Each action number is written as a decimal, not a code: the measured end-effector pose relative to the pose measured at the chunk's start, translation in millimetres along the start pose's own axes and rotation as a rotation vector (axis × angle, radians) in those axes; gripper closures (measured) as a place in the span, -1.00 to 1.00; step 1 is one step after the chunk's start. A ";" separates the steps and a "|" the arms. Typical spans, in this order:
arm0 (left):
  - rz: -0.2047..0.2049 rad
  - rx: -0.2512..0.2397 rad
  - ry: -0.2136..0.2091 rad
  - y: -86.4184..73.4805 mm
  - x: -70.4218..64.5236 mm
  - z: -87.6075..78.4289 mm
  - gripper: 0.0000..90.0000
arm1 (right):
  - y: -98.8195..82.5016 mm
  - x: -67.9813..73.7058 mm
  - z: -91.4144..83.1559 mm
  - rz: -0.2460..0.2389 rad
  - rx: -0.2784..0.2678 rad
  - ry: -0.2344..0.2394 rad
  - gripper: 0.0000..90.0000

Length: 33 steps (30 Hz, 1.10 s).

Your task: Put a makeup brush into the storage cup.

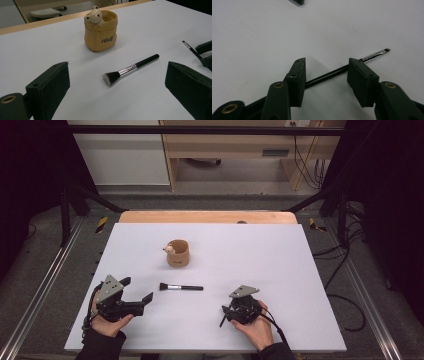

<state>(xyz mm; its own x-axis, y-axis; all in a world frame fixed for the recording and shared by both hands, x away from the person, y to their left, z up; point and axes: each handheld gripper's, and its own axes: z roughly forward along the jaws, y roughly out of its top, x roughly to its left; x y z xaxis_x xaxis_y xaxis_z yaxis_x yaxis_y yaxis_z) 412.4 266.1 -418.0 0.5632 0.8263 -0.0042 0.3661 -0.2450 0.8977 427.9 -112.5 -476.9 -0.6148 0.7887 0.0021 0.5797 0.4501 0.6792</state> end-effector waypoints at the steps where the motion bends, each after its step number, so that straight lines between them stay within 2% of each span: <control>1: 0.001 0.000 0.000 0.0 0.3 -0.1 -0.89 | 0.0 -0.8 -0.1 -0.007 0.000 -0.004 0.15; 5: 0.002 0.002 0.000 0.0 -0.1 0.3 -0.89 | 0.3 -1.1 -1.3 0.007 0.008 -0.001 0.24; 6: 0.002 0.002 0.000 0.0 -0.3 0.5 -0.89 | 0.0 -2.7 -1.4 -0.007 0.005 -0.003 0.27; 8: 0.004 0.004 0.000 -0.1 -0.7 0.8 -0.89 | 0.2 -3.1 -2.5 0.007 0.013 -0.004 0.32; 9: 0.004 0.005 -0.001 -0.2 -0.7 0.9 -0.89 | -0.3 -4.7 -2.5 -0.006 0.008 -0.002 0.34; 17: 0.009 0.007 -0.001 -0.2 -1.5 0.7 -0.89 | 0.4 -4.7 -4.6 0.018 0.030 -0.013 0.43; 20: 0.011 0.005 0.000 -0.1 -2.1 0.8 -0.89 | -0.1 -6.4 -6.0 0.002 0.037 -0.016 0.48; 24: 0.012 0.006 -0.002 -0.2 -2.8 1.4 -0.89 | -0.9 -7.1 -7.9 0.010 0.048 -0.026 0.52; 33: 0.017 0.011 -0.003 -0.6 -4.5 2.6 -0.89 | -4.2 -14.4 -13.6 0.061 0.069 -0.041 0.70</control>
<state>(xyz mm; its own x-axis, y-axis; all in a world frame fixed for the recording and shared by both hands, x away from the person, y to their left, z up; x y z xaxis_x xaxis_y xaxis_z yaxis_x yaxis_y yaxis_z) 411.5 261.2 -419.6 0.5712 0.8208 0.0095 0.3647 -0.2641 0.8929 427.0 -131.4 -469.8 -0.5556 0.8314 0.0113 0.6519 0.4272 0.6265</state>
